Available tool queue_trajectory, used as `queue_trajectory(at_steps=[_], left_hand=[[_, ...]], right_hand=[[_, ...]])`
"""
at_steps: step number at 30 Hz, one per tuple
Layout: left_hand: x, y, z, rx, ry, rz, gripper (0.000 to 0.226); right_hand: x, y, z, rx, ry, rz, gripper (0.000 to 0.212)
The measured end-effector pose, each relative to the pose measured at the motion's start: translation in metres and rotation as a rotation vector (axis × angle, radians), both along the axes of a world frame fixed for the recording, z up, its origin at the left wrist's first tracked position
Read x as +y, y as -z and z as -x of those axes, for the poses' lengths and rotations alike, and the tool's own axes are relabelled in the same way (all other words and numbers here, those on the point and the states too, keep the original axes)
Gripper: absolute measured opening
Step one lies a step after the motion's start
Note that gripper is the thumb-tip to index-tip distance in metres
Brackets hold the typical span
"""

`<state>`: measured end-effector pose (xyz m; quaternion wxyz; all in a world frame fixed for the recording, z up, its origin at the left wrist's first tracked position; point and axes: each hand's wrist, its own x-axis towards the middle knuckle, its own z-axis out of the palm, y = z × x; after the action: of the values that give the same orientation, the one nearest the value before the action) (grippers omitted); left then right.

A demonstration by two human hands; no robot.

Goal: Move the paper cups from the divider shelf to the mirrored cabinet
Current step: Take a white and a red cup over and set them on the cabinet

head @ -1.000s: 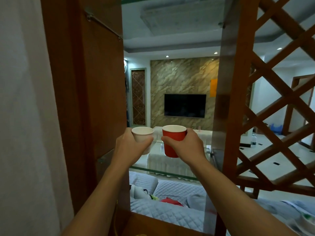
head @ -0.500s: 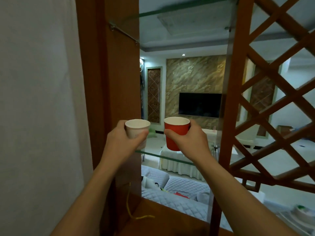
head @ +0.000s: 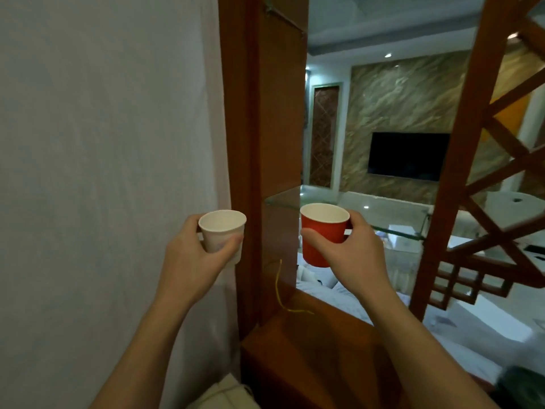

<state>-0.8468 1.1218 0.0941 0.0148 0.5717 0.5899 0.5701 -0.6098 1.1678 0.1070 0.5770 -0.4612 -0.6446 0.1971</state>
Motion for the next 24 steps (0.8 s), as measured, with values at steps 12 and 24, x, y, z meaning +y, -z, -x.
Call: queue_trajectory(at_steps=[12,24], left_hand=[[-0.141,0.032,0.048,0.032,-0.493,0.016,0.049],[-0.347,0.085,0.004,-0.155,-1.070,0.063,0.050]], right_hand=[[-0.014,0.055,0.078,-0.085,-0.437,0.100,0.076],[-0.120,0.106,0.170,-0.133,-1.082,0.160,0.055]])
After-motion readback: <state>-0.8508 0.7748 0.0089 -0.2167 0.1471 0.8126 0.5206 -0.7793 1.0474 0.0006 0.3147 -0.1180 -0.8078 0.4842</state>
